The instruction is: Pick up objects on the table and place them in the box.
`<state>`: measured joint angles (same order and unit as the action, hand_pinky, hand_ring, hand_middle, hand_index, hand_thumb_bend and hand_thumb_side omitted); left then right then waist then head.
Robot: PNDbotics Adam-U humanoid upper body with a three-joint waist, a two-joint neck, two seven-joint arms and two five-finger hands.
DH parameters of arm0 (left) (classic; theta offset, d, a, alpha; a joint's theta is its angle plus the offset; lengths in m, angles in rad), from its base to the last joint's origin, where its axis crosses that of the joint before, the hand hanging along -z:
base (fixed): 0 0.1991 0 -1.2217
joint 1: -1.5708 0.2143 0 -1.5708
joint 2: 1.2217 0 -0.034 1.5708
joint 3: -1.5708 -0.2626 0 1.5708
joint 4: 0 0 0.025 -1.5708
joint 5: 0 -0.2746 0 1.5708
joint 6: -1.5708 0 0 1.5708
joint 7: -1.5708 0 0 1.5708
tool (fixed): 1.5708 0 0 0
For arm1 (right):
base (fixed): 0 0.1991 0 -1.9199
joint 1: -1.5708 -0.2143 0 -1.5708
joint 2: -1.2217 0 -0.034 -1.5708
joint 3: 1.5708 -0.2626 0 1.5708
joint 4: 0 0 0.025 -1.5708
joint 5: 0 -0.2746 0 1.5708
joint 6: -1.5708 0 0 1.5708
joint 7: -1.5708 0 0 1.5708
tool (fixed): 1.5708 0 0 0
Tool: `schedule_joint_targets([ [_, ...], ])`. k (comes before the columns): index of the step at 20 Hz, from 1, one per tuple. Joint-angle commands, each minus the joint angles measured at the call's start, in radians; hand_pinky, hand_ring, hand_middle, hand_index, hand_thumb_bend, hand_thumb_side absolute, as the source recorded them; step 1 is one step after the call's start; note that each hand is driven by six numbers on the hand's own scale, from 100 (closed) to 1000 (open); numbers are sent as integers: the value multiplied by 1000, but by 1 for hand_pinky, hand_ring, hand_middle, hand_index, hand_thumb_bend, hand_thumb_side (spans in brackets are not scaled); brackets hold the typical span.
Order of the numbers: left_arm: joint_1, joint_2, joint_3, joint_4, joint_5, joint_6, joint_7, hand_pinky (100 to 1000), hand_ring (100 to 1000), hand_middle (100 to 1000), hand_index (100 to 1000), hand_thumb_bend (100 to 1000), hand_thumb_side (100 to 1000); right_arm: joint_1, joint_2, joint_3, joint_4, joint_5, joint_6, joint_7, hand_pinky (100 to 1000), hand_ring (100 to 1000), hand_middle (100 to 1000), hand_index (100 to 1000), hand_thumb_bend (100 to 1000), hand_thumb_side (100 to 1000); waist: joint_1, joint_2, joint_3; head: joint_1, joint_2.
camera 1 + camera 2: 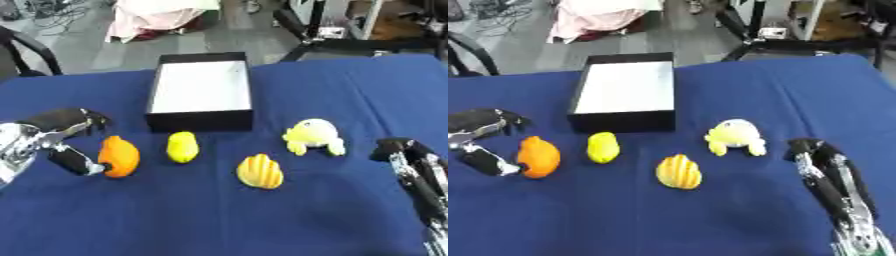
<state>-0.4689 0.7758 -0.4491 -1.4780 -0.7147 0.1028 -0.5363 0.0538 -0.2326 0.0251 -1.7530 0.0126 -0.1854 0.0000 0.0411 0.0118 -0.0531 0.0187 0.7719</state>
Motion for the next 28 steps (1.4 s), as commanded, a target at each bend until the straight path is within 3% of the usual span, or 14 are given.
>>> schedule_joint_targets([
  [1, -25, -12, 37, 16, -63, -10, -61, 831, 703, 725, 906, 403, 318, -5, -6, -4, -8, -3, -3, 3, 692, 581, 533, 656, 100, 599, -15, -26, 3, -3, -2],
  [5, -27, -57, 69, 42, -137, -23, -115, 822, 690, 715, 898, 387, 302, -4, -4, -4, -8, -4, -3, 4, 692, 581, 533, 656, 100, 600, -18, -26, 5, -4, -2],
  [10, -25, -114, 87, 104, -211, -31, -68, 790, 644, 665, 848, 360, 282, -5, -2, -2, -8, -6, -3, 6, 692, 581, 533, 656, 100, 601, -21, -24, 5, -4, -2],
  [15, -23, -159, 110, 172, -216, -34, 23, 705, 515, 501, 698, 321, 264, -6, 1, -1, -8, -7, -3, 6, 693, 581, 533, 657, 100, 603, -22, -22, 5, -3, -2],
  [17, -24, -165, 120, 175, -203, -32, 60, 594, 411, 378, 572, 328, 288, -6, 1, -2, -8, -7, -3, 6, 692, 581, 533, 657, 100, 604, -23, -22, 5, -2, -2],
  [21, -38, -160, 160, 139, -154, 5, 129, 516, 321, 267, 479, 372, 305, -5, 2, -2, -8, -8, -2, 5, 693, 581, 534, 657, 100, 604, -23, -22, 6, -4, -2],
  [28, -164, -106, 213, -18, -137, 60, 204, 545, 351, 285, 496, 396, 375, -2, 0, 0, -6, -10, 0, 5, 693, 581, 534, 657, 100, 606, -21, -27, 3, 1, -2],
])
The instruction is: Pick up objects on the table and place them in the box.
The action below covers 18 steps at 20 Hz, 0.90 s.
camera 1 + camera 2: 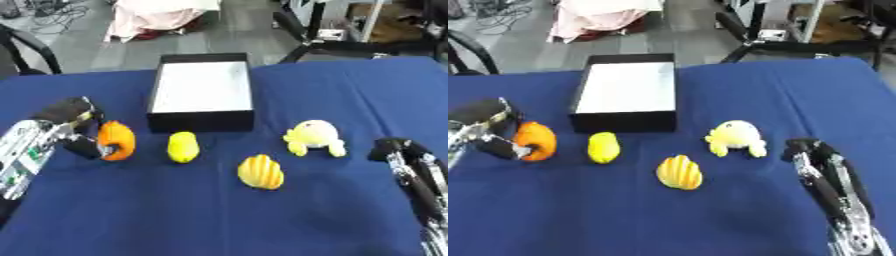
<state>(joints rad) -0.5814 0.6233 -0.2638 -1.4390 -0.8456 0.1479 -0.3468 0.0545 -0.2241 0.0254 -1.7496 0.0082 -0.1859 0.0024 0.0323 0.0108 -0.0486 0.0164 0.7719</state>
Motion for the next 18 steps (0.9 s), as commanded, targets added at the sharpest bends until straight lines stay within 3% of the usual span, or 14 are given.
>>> schedule_joint_targets([
  [1, -76, 43, 29, -63, -17, 19, 11, 553, 368, 292, 502, 402, 386, -3, -9, 0, -9, -6, 0, 3, 693, 581, 534, 657, 100, 608, -13, -27, -3, 6, -2],
  [5, -179, -15, 4, -12, -68, 22, 3, 559, 375, 328, 511, 410, 394, -3, -7, 7, -7, -9, 1, 8, 693, 581, 534, 657, 100, 608, -18, -30, -16, 19, -2],
  [11, -303, -162, -37, 146, -165, 65, -24, 587, 419, 376, 571, 429, 401, -13, 1, 12, -6, -15, 2, 15, 694, 581, 534, 657, 100, 610, -28, -23, -40, 42, -2],
  [18, -336, -307, 25, 340, -284, 175, 76, 601, 446, 404, 614, 513, 447, -30, 13, 24, -6, -23, 1, 28, 695, 582, 535, 657, 100, 611, -37, -12, -77, 79, -2],
])
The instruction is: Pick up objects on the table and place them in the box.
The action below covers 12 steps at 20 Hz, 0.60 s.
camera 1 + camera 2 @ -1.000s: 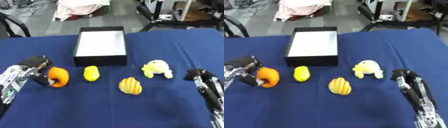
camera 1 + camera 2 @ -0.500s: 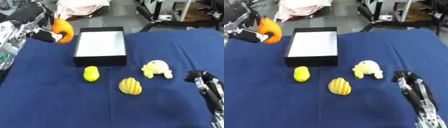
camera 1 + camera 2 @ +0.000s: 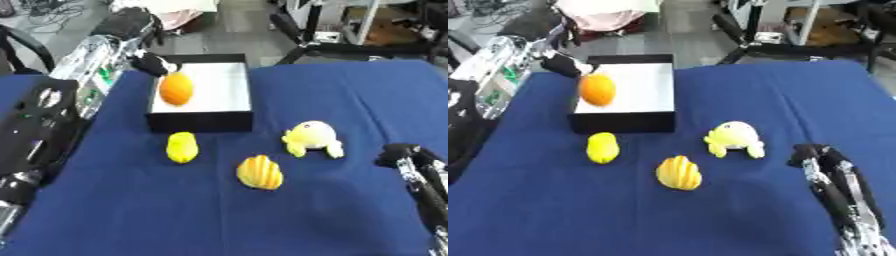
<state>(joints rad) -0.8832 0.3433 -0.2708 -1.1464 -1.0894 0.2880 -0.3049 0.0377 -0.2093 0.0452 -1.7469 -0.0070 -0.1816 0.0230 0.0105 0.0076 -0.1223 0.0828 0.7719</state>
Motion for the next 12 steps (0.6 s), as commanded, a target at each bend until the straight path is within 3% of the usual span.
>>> schedule_joint_targets([
  [1, -39, -45, 41, 75, -57, 48, 51, 603, 448, 407, 616, 525, 451, -14, -1, 6, -9, -9, -3, 9, 695, 582, 535, 657, 100, 610, -17, -8, -7, 15, -2],
  [5, -62, -96, 76, 191, -128, 77, 122, 655, 513, 490, 700, 608, 472, -19, 4, 8, -8, -12, -3, 14, 695, 582, 535, 657, 100, 610, -20, -6, -18, 20, -2],
  [8, -75, -111, 101, 259, -170, 51, 174, 691, 575, 567, 762, 740, 515, -19, 5, 5, -7, -12, -3, 13, 695, 582, 535, 657, 100, 609, -20, -7, -17, 18, -2],
  [12, -70, -87, 95, 255, -138, -2, 241, 725, 627, 630, 808, 796, 556, -19, 5, 1, -7, -10, -4, 10, 696, 582, 535, 658, 100, 607, -20, -8, -9, 10, -2],
])
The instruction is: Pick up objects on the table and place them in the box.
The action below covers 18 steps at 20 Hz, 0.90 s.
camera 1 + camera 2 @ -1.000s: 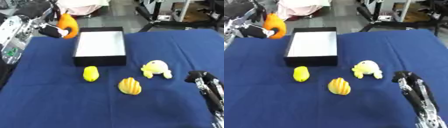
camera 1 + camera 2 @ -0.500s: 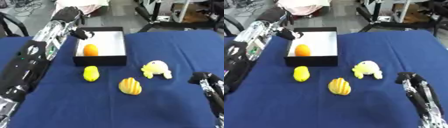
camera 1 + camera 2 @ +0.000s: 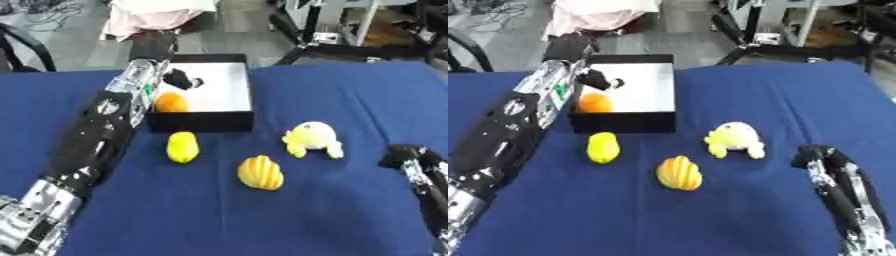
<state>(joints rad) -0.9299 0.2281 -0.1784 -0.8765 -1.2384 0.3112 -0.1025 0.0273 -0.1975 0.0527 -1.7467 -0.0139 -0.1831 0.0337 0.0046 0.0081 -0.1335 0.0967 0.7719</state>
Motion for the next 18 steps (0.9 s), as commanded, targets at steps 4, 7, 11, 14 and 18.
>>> schedule_joint_targets([
  [4, -15, 89, -67, -100, 70, -86, 22, 765, 668, 679, 861, 773, 594, -8, -10, -9, -5, -1, -2, -4, 696, 582, 535, 657, 100, 611, -11, -10, 10, -9, -2],
  [7, 4, 160, -146, -182, 121, -137, -27, 796, 696, 712, 887, 760, 602, -8, -15, -9, -5, 1, -2, -4, 696, 581, 535, 657, 100, 608, -6, -10, 13, -15, -2],
  [11, 54, 362, -219, -453, 379, -328, -364, 823, 717, 741, 904, 704, 553, -5, -20, -13, -3, 5, -2, -9, 696, 581, 535, 657, 100, 611, 1, -9, 24, -28, -2],
  [14, 90, 454, -241, -626, 520, -339, -593, 828, 722, 745, 902, 678, 495, -5, -23, -13, -2, 7, -2, -10, 696, 581, 535, 657, 100, 612, 5, -8, 25, -34, -2],
  [18, 117, 500, -281, -723, 616, -316, -768, 831, 720, 738, 885, 566, 392, -6, -25, -13, -2, 8, -2, -10, 696, 581, 535, 657, 100, 612, 8, -8, 24, -37, -2],
])
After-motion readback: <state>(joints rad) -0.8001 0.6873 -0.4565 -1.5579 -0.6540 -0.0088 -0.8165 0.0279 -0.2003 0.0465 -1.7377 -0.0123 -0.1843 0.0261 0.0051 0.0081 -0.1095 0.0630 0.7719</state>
